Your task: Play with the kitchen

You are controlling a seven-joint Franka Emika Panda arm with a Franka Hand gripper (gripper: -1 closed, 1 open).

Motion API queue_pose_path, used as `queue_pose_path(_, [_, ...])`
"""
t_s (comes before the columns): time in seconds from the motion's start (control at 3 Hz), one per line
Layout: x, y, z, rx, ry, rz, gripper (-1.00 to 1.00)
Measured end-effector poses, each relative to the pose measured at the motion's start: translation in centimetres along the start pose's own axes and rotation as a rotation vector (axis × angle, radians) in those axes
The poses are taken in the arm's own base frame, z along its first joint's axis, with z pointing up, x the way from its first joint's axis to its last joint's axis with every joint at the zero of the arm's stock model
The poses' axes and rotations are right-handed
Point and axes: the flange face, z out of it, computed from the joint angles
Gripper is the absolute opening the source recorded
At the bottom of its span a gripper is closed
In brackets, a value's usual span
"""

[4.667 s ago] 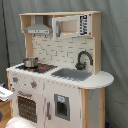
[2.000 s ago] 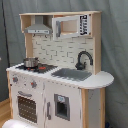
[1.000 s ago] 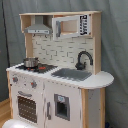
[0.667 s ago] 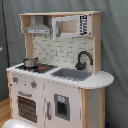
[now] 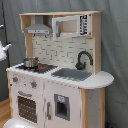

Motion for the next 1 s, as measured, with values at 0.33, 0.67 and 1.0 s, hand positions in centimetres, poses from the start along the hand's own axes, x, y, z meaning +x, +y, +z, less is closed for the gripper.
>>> queue_pose_path(0.33, [0.0,-0.4,2.0,0.013,-0.03,0.087,1.0])
queue_pose_path(0.67, [-0.7,0.0,4.6,0.027,-0.055,0.182,1.0])
queue_pose_path(1.0, [-1.6,0.3,7.0,0.05,-0.057,0.247,1.0])
